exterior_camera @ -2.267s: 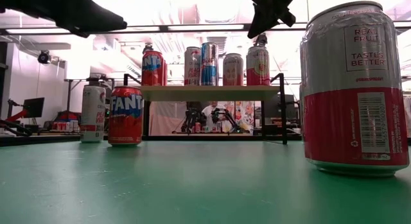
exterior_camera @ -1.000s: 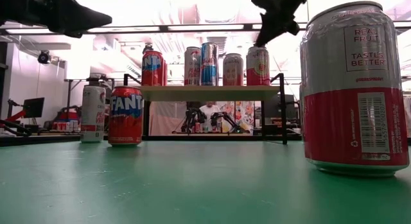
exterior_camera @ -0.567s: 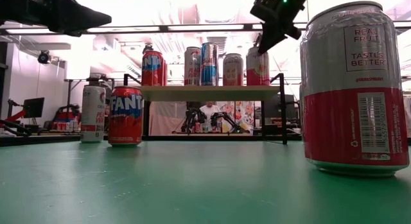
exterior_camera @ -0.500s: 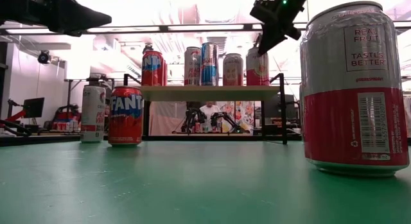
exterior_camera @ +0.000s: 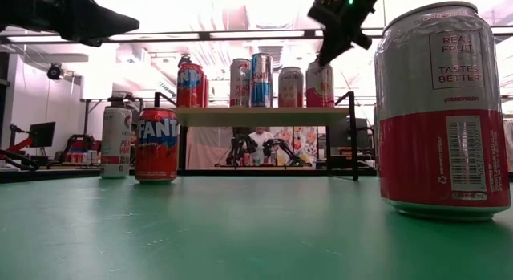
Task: Place canned beverage on shelf
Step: Put the top white and pink soda can on the shelf, then put the orange soda can on the shelf aligned with other orange soda cans
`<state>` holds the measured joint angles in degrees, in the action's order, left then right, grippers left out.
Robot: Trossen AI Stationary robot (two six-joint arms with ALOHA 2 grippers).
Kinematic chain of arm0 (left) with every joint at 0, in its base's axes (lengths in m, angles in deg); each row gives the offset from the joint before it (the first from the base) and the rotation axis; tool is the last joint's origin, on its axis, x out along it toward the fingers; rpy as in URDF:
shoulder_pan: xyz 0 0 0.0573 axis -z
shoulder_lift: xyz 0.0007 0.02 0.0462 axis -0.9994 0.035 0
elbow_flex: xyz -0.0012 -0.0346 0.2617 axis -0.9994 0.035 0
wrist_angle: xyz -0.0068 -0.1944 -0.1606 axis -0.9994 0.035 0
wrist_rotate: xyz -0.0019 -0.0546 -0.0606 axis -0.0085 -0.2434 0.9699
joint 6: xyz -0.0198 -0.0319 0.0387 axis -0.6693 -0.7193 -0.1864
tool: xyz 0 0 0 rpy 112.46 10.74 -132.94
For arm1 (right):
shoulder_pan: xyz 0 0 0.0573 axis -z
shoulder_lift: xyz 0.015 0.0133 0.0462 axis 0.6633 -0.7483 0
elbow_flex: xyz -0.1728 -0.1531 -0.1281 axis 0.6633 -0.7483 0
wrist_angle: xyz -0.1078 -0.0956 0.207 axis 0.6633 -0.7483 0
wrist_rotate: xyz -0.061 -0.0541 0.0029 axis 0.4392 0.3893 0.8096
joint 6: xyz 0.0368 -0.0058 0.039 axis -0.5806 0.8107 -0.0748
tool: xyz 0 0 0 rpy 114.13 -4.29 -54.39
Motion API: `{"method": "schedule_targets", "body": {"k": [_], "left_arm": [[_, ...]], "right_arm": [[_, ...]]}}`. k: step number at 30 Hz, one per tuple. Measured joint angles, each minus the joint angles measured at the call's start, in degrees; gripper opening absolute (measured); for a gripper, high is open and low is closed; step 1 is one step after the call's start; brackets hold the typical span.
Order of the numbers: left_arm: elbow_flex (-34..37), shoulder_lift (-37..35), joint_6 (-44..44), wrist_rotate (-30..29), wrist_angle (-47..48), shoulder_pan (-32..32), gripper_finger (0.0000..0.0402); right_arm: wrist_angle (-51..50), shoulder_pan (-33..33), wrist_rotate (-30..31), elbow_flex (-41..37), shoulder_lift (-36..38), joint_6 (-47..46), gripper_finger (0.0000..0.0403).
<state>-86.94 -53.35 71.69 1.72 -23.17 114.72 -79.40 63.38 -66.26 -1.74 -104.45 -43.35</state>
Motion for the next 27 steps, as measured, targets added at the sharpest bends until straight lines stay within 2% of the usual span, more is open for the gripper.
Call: {"method": "schedule_targets", "body": {"k": [3,8,10,19,27], "left_arm": [[0.0,0.0,-0.8,0.0,0.0,0.0,0.0000],[-0.1,0.3,-4.5,0.0,-1.7,0.0,0.0000],[-0.1,0.7,-7.2,0.1,-2.9,0.1,0.0000],[-0.1,6.4,-20.9,1.9,-5.9,0.1,0.0000],[-0.1,12.8,-30.4,1.9,-7.0,0.1,0.0000]], "right_arm": [[-0.2,-2.0,-1.0,1.4,0.8,-1.7,0.0009],[0.0,-6.4,-9.1,2.5,1.0,-4.9,0.0009],[-0.2,-8.8,-10.6,2.5,1.0,-6.0,0.0009],[-0.5,-18.9,-11.1,2.5,0.9,-10.3,0.0009],[0.3,-23.2,-10.4,2.5,-0.8,-9.8,0.0009]]}}
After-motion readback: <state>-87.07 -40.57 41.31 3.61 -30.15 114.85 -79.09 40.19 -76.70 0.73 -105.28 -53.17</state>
